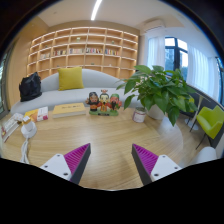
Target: Unplug charger
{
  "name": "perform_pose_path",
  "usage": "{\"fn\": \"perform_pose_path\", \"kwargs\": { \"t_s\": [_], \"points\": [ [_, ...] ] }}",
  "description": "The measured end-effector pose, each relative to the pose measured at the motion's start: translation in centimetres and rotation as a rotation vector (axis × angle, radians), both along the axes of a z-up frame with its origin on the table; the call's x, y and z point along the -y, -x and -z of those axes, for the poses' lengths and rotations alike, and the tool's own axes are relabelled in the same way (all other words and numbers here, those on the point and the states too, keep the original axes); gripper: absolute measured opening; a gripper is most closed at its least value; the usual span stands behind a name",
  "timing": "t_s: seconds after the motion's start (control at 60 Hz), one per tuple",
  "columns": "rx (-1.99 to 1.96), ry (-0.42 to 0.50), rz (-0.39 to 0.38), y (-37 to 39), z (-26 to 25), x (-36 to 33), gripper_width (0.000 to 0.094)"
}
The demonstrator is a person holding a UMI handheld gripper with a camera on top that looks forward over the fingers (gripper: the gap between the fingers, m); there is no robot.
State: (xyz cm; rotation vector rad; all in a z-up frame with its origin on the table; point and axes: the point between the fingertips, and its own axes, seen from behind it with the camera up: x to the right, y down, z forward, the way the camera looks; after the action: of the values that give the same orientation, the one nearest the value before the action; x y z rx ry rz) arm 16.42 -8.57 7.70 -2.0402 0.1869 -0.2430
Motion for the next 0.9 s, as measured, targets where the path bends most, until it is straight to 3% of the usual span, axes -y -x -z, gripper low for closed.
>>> {"fn": "perform_pose_path", "kwargs": {
  "t_s": [0.25,0.483,0.717,0.9],
  "points": [
    [0.051,0.049,-0.010,2.2,1.2,2.6,0.0855],
    [-0.061,0.072,-0.171,15.1,1.6,3.8,0.0852],
    [-0.102,0.015,-0.332,29.0,0.2,-3.2,0.0857],
    [-0.058,-0.008,-0.331,33.4,2.3,-10.6,0.0847]
  ]
}}
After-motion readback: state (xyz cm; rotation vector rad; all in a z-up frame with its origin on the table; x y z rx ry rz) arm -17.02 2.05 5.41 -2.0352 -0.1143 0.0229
